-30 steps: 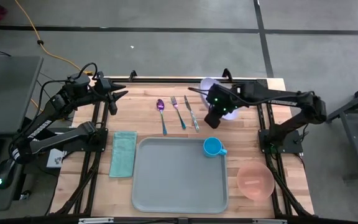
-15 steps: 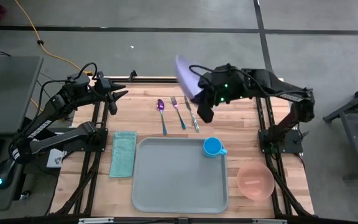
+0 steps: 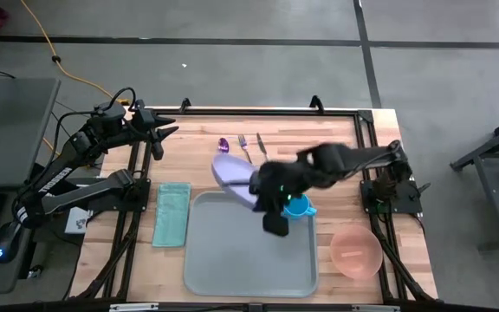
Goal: Set up tray
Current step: Put the violet plate on the gray tray to the bottom left of the blue cup
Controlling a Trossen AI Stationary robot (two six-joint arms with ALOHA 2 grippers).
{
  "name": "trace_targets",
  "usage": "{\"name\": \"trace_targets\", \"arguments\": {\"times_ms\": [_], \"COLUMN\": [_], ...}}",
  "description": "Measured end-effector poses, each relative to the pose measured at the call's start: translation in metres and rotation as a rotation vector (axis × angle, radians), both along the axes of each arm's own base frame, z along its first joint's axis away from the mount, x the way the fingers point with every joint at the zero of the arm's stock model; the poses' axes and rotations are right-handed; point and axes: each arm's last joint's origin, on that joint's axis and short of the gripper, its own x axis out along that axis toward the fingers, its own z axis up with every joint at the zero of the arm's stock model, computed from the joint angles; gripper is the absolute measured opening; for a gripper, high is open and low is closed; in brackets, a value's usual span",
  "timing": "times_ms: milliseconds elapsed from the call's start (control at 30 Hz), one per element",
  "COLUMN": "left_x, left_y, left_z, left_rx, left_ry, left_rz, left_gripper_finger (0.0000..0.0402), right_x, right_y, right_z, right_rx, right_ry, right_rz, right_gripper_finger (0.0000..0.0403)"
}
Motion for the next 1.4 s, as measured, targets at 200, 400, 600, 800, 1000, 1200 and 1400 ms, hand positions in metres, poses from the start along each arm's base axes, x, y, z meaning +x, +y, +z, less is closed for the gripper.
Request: {"name": "trace_targets", "arguments": {"times_ms": [200, 400, 600, 800, 1000, 1200, 1400], "left_x": [0.0, 0.0, 0.001, 0.001, 0.001, 0.001, 0.001], "left_y": [0.0, 0.0, -0.001, -0.001, -0.001, -0.001, -0.001], "left_z": [0.0, 0.0, 0.0, 0.0, 0.0, 0.0, 0.0], "left_rx": [0.01, 0.007, -0.022, -0.046, -0.068, -0.071, -0.074], "left_ry": [0.005, 0.002, -0.017, -0.032, -0.043, -0.044, -0.045], "left_rz": [-0.012, -0.019, -0.042, -0.032, -0.023, -0.023, -0.022], "left_gripper_finger": [0.0144, 0.0144, 0.0144, 0.0144, 0.0144, 0.0144, 0.0144], "right_x": [0.002, 0.0, -0.016, -0.033, -0.051, -0.059, -0.054], "right_y": [0.041, 0.081, 0.11, 0.135, 0.154, 0.163, 0.164], "right_z": [-0.031, -0.049, -0.075, -0.108, -0.141, -0.164, -0.179], "right_rx": [0.016, 0.051, 0.036, 0.045, 0.054, 0.084, 0.143], "right_ry": [0.04, -0.017, 0.085, 0.187, 0.285, 0.309, 0.264], "right_rz": [0.009, 0.06, 0.08, 0.065, 0.032, 0.008, 0.012], "right_gripper_finger": [0.0, 0.0, 0.0, 0.0, 0.0, 0.0, 0.0]}}
